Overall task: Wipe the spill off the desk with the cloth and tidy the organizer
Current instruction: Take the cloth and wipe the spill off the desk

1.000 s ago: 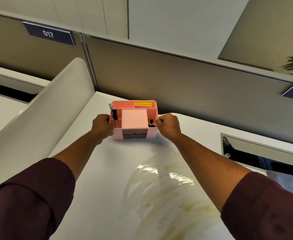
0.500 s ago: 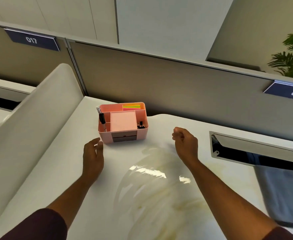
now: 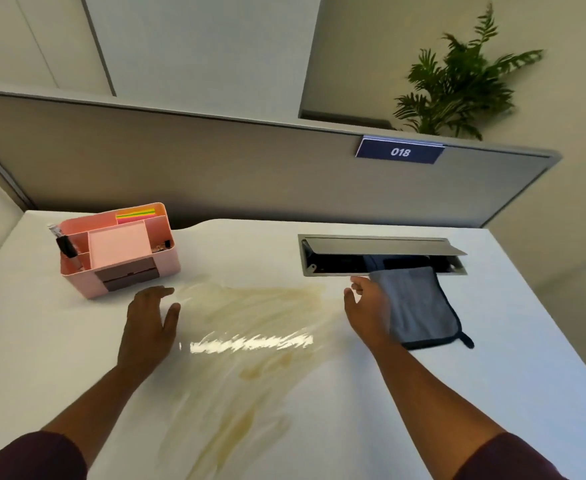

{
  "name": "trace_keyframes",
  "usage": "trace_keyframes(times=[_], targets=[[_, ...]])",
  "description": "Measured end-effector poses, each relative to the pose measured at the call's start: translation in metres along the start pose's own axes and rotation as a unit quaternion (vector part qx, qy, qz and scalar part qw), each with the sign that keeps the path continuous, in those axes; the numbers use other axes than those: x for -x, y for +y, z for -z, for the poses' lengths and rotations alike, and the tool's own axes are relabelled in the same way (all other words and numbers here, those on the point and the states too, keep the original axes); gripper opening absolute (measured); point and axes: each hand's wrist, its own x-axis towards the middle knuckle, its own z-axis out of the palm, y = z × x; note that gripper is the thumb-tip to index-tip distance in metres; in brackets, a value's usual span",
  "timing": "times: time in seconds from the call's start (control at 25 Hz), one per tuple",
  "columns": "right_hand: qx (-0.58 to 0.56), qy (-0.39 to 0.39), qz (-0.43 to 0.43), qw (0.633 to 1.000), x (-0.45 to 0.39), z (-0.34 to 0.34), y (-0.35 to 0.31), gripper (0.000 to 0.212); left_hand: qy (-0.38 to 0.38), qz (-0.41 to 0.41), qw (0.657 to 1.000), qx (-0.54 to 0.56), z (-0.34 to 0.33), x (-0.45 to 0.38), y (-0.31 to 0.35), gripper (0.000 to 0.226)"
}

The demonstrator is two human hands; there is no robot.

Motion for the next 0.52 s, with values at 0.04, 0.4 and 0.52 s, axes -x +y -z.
trace_keyframes(times=[0.04,0.4,0.52], targets=[[0.009,0.003,-0.015,1.0,-0.002,0.012,0.011,0.031,-0.013,-0.019,1.0,0.004,-0.009,-0.001,0.018,0.029],[0.068,-0.008,-0.098,0.993,-0.025,0.106,0.095,0.038,-0.226,0.047,0.959,0.165,-0.124,0.018,0.236,0.025],[0.089,-0.031,-0.094,0.991,-0.043,0.121,0.119,0.041,-0.281,0.099,0.934,0.196,-0.169,0.031,0.288,0.02]])
